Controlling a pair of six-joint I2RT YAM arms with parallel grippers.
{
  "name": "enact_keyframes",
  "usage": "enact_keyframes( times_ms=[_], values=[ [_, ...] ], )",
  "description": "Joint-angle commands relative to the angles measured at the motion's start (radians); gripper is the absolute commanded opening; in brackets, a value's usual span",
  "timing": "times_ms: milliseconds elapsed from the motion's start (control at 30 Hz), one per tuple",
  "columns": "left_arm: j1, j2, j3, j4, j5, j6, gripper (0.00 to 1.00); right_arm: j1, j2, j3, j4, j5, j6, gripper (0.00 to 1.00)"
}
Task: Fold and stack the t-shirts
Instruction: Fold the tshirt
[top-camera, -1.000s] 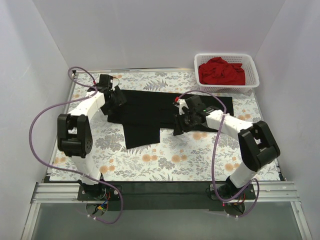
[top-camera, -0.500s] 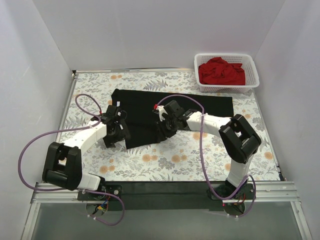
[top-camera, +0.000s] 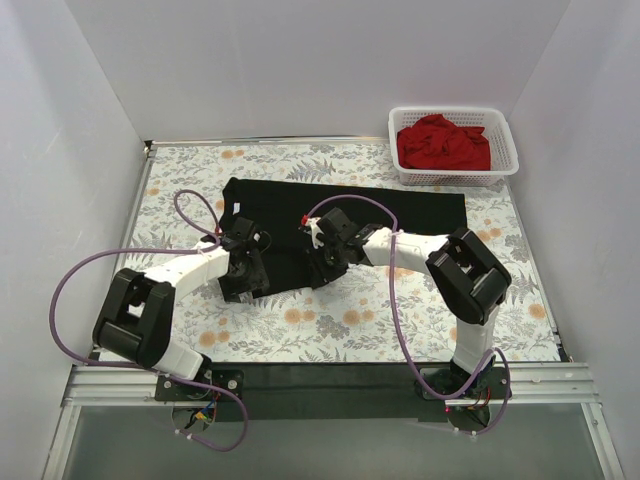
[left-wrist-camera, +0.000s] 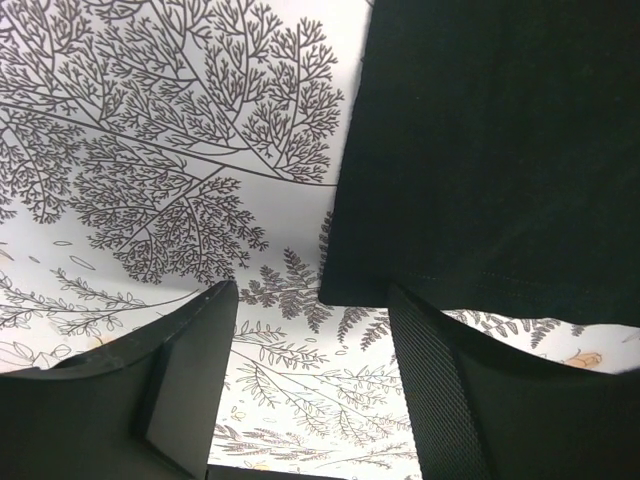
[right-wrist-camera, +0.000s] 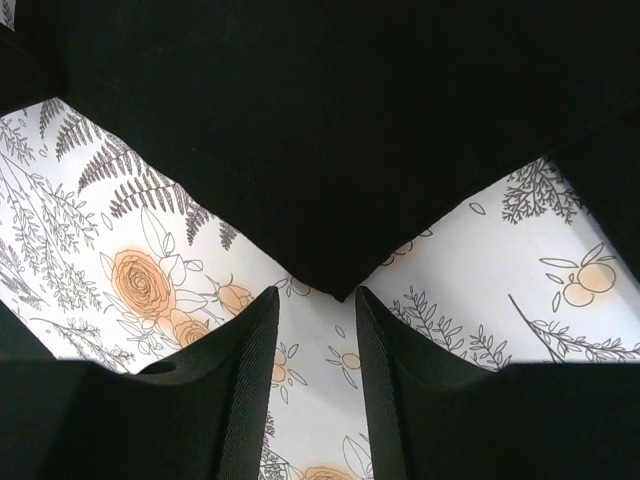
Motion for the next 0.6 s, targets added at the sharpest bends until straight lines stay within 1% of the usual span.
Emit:
enact_keyframes(
  times_ms=[0,133,200,267,333,367,500,567],
  values=[
    [-0.015,0.050,-0.012,0.037,0.000,-0.026,0.56,0.010,0.038,0.029,0.015,0.041,0.013,0.37],
    [-0.035,0.070,-0.011,0.041,0.010,-0.029,0.48,0.011,0.048,0.033,0.015,0.033,0.013,0.28],
    [-0.041,0.076,-0.008,0.044,0.018,-0.029,0.42,0.011,0.050,0.035,0.015,0.028,0.013,0.21],
    [-0.044,0.089,-0.005,0.049,0.020,-0.028,0.38,0.011,0.052,0.041,0.015,0.025,0.015,0.18],
    [-0.048,0.099,0.003,0.049,0.027,-0.026,0.38,0.011,0.053,0.042,0.015,0.019,0.015,0.15],
    [-0.048,0.110,0.007,0.050,0.032,-0.026,0.38,0.011,0.056,0.045,0.015,0.018,0.015,0.12],
    [-0.050,0.132,0.027,0.058,0.039,-0.023,0.38,0.011,0.059,0.044,0.015,0.012,0.016,0.09],
    [-0.048,0.150,0.038,0.058,0.040,-0.022,0.38,0.011,0.058,0.044,0.015,0.008,0.015,0.06]
  ],
)
